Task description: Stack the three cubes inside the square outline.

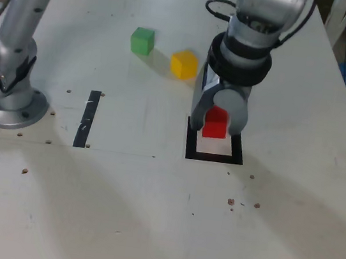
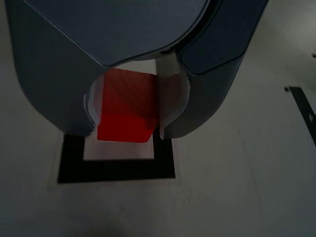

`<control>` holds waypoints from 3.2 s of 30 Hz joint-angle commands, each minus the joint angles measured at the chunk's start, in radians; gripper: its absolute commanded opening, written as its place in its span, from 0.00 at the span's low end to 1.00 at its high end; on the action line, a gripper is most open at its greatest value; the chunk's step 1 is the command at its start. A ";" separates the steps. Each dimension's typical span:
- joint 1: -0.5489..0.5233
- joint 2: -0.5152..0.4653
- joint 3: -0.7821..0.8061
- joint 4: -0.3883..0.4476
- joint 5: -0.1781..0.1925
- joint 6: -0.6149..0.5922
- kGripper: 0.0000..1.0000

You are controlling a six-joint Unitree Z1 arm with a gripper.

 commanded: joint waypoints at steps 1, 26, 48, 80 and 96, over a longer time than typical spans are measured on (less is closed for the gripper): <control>0.003 0.005 -0.006 0.004 -0.003 0.006 0.17; 0.006 0.059 -0.035 0.015 -0.033 0.036 0.63; 0.158 -0.112 -0.039 0.194 0.107 0.026 0.99; 0.592 -0.067 0.146 -0.077 -0.031 0.030 0.95; 0.610 0.008 0.110 -0.041 0.008 -0.009 0.60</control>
